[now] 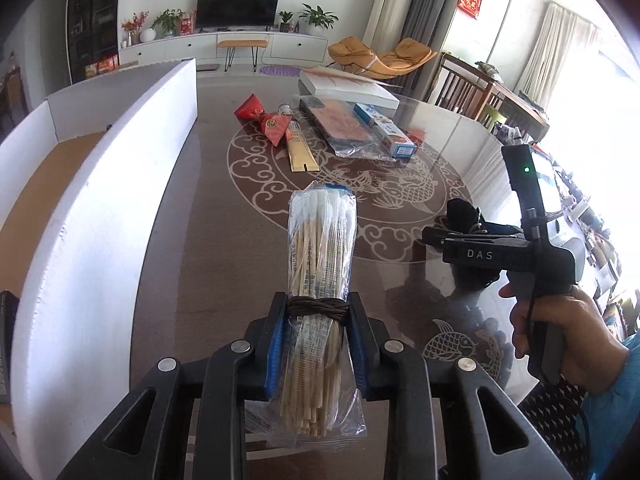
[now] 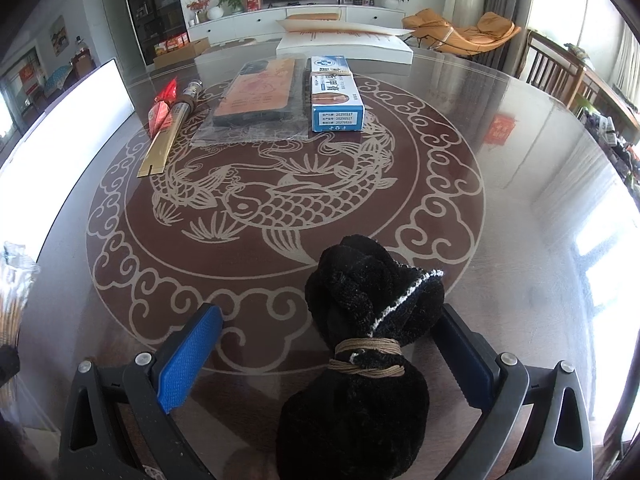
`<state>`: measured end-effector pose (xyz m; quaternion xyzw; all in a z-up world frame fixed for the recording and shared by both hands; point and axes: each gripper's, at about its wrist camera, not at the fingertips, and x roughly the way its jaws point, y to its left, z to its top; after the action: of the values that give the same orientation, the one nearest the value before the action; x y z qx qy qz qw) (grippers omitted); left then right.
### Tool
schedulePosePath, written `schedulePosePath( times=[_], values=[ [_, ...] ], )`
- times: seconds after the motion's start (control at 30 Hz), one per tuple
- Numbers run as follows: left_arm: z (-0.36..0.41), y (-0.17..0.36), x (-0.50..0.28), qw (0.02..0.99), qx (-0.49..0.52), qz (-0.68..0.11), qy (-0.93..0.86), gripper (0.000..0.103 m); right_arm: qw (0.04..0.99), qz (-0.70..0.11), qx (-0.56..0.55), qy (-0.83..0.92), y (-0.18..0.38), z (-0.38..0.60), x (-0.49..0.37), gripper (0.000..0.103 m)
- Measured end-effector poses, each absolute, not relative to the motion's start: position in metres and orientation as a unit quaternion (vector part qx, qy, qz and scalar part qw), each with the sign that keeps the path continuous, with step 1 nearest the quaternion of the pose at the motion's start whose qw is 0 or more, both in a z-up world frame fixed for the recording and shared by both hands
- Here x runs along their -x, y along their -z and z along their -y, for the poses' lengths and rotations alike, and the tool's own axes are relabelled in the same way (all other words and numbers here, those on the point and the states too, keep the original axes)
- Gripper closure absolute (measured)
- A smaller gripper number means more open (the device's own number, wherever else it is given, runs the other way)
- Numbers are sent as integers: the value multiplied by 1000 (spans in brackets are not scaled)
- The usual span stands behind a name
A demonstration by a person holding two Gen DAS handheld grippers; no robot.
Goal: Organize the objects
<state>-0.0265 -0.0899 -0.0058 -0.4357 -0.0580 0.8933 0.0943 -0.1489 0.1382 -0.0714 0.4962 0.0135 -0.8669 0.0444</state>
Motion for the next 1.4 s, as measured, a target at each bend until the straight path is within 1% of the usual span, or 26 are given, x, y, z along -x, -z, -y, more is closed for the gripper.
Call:
schedulePosePath(
  times=[0.03, 0.07, 0.1, 0.13, 0.27, 0.33, 0.47, 0.57, 0.67, 0.7, 0.73, 0.77, 0.8, 0.83, 0.9, 1.0, 1.07, 1.1, 1.2, 1.3, 1.37, 1.4],
  values=[
    [94, -4, 21, 94, 426, 55, -898, 75, 38, -8, -499, 866, 68, -141, 149, 20],
    [100, -12, 17, 93, 418, 53, -902, 75, 31, -11, -499, 866, 65, -143, 148, 33],
    [107, -20, 12, 91, 410, 53, -906, 75, 31, -13, -503, 864, 61, -144, 148, 60],
    [114, -26, 9, 88, 406, 55, -908, 75, 41, -5, -511, 859, 59, -145, 149, 66],
    [155, -52, -5, 73, 394, 80, -913, 75, 60, 10, -528, 847, 46, -139, 140, 71],
    [183, -67, -13, 54, 380, 89, -919, 75, 86, 17, -512, 854, 22, -121, 128, 71],
    [245, -85, -24, -19, 367, 77, -927, 75, 204, 39, -461, 863, -54, -47, 107, 71],
    [291, -76, -26, -84, 381, 61, -919, 75, 313, 51, -425, 848, -110, 30, 93, 71],
    [328, -53, -23, -135, 419, 55, -896, 74, 399, 50, -417, 815, -132, 109, 85, 69],
    [338, -44, -21, -152, 436, 50, -886, 73, 417, 49, -421, 804, -129, 132, 85, 63],
    [345, -35, -20, -169, 449, 49, -876, 63, 428, 42, -425, 796, -124, 153, 86, 44],
    [351, -27, -21, -186, 458, 52, -868, 54, 431, 30, -435, 790, -115, 172, 87, 30],
    [356, -22, -23, -200, 463, 58, -862, 34, 426, 19, -445, 787, -106, 186, 88, 12],
    [358, -19, -26, -210, 461, 65, -860, 24, 419, 19, -450, 788, -98, 192, 88, 11],
    [356, -20, -35, -215, 446, 77, -865, 23, 407, 25, -447, 796, -87, 186, 84, 11],
    [346, -27, -40, -206, 424, 83, -878, 23, 363, 11, -422, 831, -78, 145, 79, 11],
    [331, -34, -42, -191, 406, 82, -890, 23, 319, 8, -405, 857, -71, 105, 80, 5],
    [320, -40, -42, -176, 397, 82, -897, 23, 290, 10, -400, 870, -65, 83, 81, 0],
    [276, -59, -36, -106, 373, 89, -917, 23, 186, 1, -393, 901, -36, 11, 90, 0],
    [221, -75, -29, -13, 359, 83, -929, 22, 76, -21, -410, 909, 0, -59, 98, 0],
    [178, -82, -25, 44, 357, 69, -930, 13, 27, -29, -422, 906, 18, -97, 97, 0],
    [158, -82, -23, 69, 358, 62, -929, 4, 9, -31, -427, 904, 24, -113, 97, 0]
  ],
)
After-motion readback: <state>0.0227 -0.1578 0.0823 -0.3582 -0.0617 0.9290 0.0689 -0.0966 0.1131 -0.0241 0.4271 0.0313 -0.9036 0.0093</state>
